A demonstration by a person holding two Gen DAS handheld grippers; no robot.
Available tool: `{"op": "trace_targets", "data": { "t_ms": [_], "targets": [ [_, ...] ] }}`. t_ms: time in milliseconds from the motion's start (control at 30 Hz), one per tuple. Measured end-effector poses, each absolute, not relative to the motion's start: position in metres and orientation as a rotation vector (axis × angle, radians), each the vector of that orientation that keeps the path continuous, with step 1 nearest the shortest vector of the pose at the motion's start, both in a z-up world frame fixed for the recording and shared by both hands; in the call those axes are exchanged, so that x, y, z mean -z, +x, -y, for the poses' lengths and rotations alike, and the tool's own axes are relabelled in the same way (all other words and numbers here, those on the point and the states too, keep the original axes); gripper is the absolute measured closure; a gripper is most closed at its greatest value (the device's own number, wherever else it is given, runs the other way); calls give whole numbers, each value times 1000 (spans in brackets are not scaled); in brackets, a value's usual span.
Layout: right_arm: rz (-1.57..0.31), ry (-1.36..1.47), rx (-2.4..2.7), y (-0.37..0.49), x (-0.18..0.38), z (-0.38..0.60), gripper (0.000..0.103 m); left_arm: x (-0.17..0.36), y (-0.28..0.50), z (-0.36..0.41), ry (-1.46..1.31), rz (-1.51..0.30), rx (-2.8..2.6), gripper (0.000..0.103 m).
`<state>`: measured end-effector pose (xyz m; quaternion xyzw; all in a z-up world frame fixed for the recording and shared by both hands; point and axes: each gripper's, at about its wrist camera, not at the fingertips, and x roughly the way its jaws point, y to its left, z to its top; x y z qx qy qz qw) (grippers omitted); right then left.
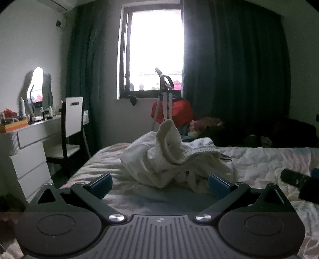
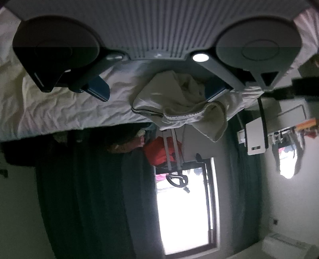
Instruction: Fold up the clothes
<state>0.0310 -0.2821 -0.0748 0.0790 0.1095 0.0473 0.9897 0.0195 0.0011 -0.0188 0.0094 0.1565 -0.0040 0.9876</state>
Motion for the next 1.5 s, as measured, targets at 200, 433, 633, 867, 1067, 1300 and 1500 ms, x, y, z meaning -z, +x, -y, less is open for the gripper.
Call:
{"op": "trace_targets", "data": {
  "t_ms": [200,433,633,867,1067,1300,1500],
  "targets": [
    [-249,226,-81,35,78,295,0,34,63,4,-9,-392,32,0],
    [-282,329,-83,46,85,309,0,42,140,3,-12,-380,18,0],
    [-334,384,-76,68,103,316,0,43,229,14,85,-377,-16,0],
    [-442,513,-64,99,141,338,0,48,327,27,80,-413,-55,0],
    [-496,534,-66,122,166,336,0,43,379,26,55,-439,-130,40],
    [-491,539,-131,130,171,327,0,5,357,20,72,-444,-57,86],
    [-342,313,-128,100,152,306,0,-23,257,27,102,-383,63,88]
  ]
}}
